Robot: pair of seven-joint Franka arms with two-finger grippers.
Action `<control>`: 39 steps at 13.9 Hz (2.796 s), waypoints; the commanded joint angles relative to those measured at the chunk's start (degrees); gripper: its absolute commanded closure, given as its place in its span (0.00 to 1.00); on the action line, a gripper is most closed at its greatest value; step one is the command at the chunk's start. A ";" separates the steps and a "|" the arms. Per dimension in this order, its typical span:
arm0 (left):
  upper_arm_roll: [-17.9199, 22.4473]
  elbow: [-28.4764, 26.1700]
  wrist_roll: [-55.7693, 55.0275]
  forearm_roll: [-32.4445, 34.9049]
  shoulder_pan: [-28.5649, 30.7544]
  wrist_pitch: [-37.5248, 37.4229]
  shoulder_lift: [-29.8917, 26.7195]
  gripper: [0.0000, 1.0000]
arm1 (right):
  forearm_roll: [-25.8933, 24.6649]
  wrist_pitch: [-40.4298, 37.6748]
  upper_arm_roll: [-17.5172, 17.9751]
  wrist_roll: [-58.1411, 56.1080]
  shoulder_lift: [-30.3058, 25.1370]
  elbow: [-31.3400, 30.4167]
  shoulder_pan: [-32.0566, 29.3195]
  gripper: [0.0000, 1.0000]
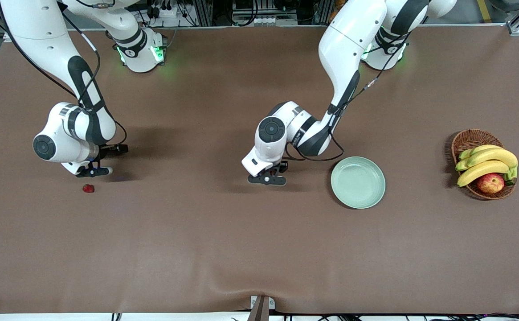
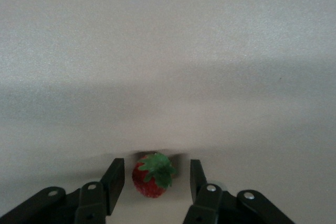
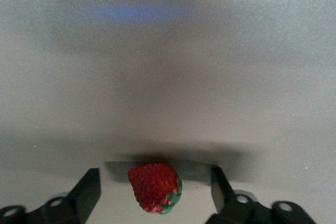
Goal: Collect all strawberries into plate
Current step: 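Close the left gripper and the right gripper on their strawberries, then carry the strawberry over the plate while the right gripper carries another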
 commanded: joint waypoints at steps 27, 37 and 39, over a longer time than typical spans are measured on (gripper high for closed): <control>0.58 -10.07 20.44 3.39 22.62 -15.02 -16.90 0.82 | 11.29 -7.86 2.81 -1.62 1.48 27.11 16.64 0.83; 0.50 -14.91 24.57 4.81 27.91 -5.80 -13.39 0.73 | 31.33 -0.14 6.67 -0.74 17.31 41.02 29.74 0.83; 0.50 -14.91 24.58 4.80 27.91 -5.71 -13.38 0.53 | 33.18 3.64 7.03 0.06 18.71 41.02 31.76 0.83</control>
